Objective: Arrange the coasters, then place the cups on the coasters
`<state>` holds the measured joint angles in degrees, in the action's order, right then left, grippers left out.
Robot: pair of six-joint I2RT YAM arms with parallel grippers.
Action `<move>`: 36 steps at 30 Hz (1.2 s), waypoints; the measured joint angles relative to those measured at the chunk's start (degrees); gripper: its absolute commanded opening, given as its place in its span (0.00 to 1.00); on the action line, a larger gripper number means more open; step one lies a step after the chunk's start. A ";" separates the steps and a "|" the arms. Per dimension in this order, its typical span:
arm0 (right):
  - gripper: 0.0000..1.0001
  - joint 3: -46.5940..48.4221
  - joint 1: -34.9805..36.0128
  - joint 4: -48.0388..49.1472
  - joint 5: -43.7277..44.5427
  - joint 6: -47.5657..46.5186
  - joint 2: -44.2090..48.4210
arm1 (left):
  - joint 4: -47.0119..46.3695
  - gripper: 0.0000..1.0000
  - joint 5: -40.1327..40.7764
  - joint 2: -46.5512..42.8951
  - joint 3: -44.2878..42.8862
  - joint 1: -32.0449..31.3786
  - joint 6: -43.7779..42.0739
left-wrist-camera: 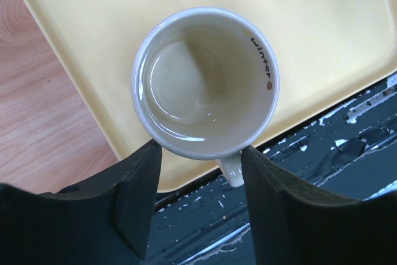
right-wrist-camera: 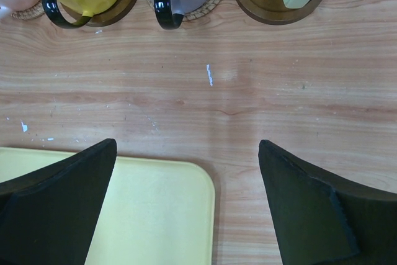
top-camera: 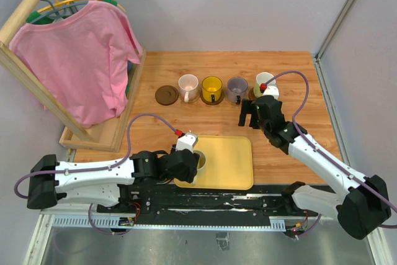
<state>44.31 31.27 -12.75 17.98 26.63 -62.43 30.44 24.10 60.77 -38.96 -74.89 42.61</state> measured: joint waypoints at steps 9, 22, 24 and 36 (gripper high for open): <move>0.98 0.00 -0.13 0.02 -0.04 0.20 -0.59 | -0.81 0.70 0.02 -0.17 0.09 3.43 -4.92; 0.98 0.00 -0.13 0.00 -0.22 0.24 -1.68 | -6.36 0.83 -0.92 2.58 0.09 13.14 -15.56; 0.98 0.02 -0.13 0.02 -0.22 0.24 -1.77 | -6.82 0.84 -1.09 2.93 0.09 14.05 -16.76; 0.98 0.02 -0.13 0.00 -0.52 0.35 -2.21 | -9.01 0.84 -6.40 1.95 0.09 14.49 -17.51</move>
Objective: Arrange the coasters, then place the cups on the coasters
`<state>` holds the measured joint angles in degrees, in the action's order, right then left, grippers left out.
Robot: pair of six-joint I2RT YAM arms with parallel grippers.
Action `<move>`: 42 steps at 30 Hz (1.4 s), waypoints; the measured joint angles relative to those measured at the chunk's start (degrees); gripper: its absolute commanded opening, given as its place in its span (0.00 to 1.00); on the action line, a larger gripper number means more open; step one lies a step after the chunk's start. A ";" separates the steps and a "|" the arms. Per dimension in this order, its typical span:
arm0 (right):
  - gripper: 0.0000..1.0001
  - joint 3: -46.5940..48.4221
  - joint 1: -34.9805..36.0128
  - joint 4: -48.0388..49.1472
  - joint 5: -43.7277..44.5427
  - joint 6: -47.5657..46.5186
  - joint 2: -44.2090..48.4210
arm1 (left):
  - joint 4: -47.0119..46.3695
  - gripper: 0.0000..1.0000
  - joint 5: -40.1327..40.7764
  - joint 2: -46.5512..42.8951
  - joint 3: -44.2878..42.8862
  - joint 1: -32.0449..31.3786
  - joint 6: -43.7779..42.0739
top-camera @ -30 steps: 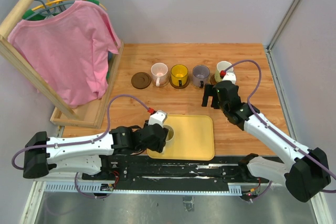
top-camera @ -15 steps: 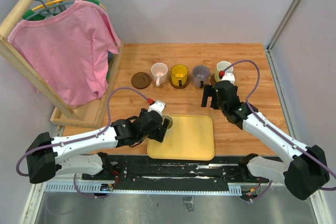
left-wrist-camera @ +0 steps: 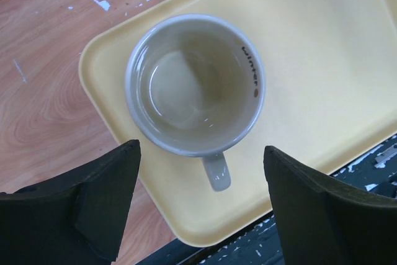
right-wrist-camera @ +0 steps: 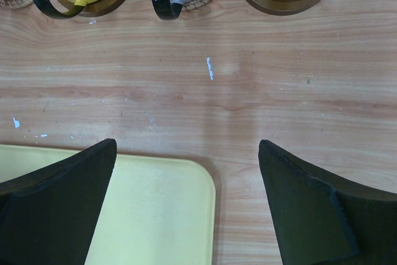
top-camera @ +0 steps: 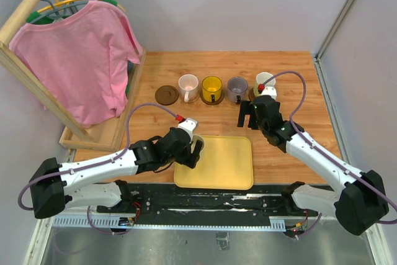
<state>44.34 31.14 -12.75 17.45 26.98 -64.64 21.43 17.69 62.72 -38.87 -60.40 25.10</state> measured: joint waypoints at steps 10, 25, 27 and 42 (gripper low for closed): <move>0.98 -0.02 0.00 0.00 -0.33 0.02 -0.20 | -2.62 0.68 -2.01 1.70 0.59 0.02 1.01; 0.98 0.00 0.00 -0.02 -0.55 0.31 -0.20 | -3.13 0.47 -0.24 2.69 3.08 0.02 2.34; 0.98 0.00 0.00 -0.02 -0.57 0.35 -0.20 | -3.06 0.47 0.48 2.84 3.26 0.02 2.34; 0.98 0.00 0.00 -0.02 -1.75 1.20 -1.38 | -2.51 0.53 1.40 4.70 3.69 2.84 0.66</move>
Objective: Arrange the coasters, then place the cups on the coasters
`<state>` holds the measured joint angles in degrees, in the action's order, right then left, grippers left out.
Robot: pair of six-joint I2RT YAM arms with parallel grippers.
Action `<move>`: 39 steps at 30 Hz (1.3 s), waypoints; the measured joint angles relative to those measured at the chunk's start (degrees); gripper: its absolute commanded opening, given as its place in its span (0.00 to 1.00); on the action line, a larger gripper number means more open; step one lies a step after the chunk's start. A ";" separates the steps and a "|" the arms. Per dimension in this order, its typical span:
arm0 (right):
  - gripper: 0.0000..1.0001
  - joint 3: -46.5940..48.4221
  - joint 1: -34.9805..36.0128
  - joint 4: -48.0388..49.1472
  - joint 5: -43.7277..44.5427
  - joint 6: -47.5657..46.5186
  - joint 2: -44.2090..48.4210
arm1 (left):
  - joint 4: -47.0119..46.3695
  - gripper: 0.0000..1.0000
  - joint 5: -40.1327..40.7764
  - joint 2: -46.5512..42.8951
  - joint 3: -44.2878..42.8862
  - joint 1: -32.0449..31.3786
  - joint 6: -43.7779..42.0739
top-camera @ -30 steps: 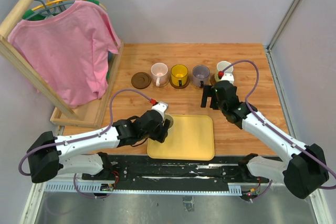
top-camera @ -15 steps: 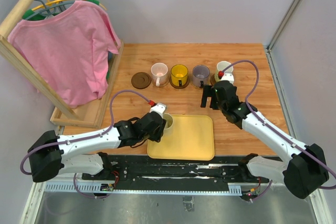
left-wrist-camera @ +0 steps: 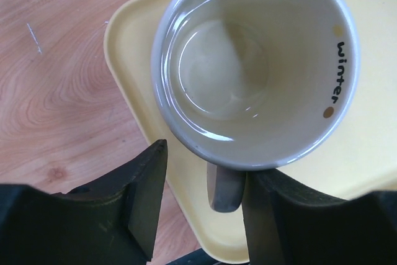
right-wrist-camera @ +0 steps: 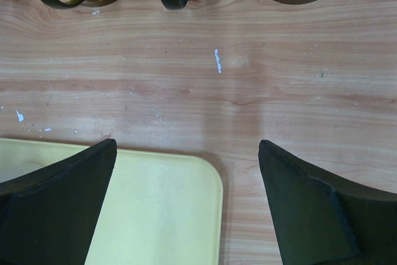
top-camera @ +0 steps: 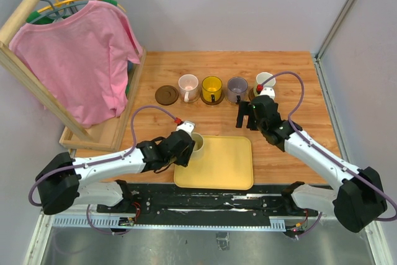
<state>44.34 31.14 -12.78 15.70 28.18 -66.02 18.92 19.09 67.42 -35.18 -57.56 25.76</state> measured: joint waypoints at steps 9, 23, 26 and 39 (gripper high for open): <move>0.98 0.00 0.00 -0.02 -0.24 0.07 -0.63 | -1.01 0.46 -1.40 1.88 0.26 0.48 -1.51; 0.98 0.00 0.00 -0.09 -0.50 0.13 -1.42 | -5.46 0.12 -3.76 3.19 1.03 0.59 -2.84; 0.98 0.00 0.00 -0.13 -0.66 0.13 -1.42 | -5.60 0.09 -3.76 3.06 1.14 0.63 -2.86; 0.98 0.00 0.00 -0.13 -1.22 0.28 -1.46 | -3.93 0.07 -0.76 -3.63 1.77 0.76 -4.72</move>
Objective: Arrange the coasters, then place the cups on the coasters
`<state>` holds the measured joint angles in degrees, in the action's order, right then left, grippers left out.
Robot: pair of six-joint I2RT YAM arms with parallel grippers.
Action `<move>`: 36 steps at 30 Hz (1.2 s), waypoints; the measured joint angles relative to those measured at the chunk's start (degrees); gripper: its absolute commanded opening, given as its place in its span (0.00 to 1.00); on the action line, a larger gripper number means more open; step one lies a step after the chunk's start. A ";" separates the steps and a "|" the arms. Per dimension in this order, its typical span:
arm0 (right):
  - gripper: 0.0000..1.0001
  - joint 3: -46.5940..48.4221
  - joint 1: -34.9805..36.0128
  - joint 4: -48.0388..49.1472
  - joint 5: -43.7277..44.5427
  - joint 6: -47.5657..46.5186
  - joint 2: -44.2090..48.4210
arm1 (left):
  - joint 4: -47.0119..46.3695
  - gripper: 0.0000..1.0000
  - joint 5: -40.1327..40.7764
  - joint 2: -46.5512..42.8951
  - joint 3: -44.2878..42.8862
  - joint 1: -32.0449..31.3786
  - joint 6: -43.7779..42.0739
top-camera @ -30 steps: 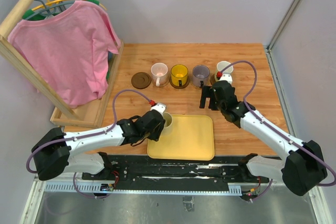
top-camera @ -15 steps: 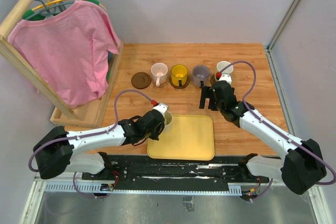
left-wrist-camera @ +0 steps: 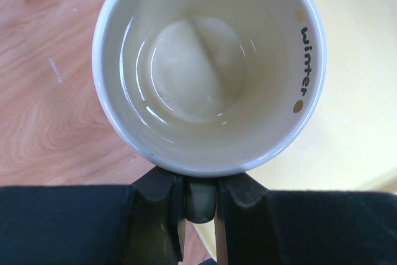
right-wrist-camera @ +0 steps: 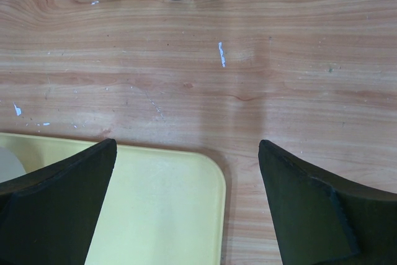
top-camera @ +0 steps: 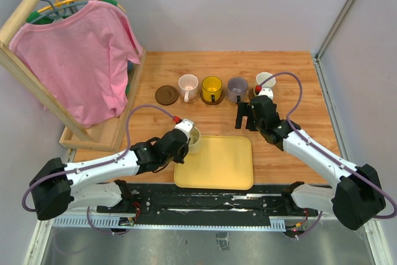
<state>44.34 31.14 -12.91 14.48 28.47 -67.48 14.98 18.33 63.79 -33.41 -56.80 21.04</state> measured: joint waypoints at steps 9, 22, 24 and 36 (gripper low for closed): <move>0.98 0.00 0.00 0.00 0.00 0.02 0.02 | -0.57 0.08 3.37 -0.44 -2.51 5.11 -4.44; 0.98 0.00 0.00 -0.17 0.52 -0.39 0.44 | -7.82 0.09 -4.02 7.72 -6.75 30.14 -12.13; 0.98 0.00 0.00 -0.26 0.57 -0.48 0.39 | -8.61 0.09 -4.92 10.58 -8.24 32.28 -12.96; 0.98 0.09 0.00 -0.72 0.76 -1.49 -0.48 | -13.16 0.07 -10.40 27.65 -21.59 39.76 -15.67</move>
<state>44.42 31.14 -13.63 15.25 26.98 -67.96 1.83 7.92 91.44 -55.00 -17.04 5.37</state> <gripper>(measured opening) 0.984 0.218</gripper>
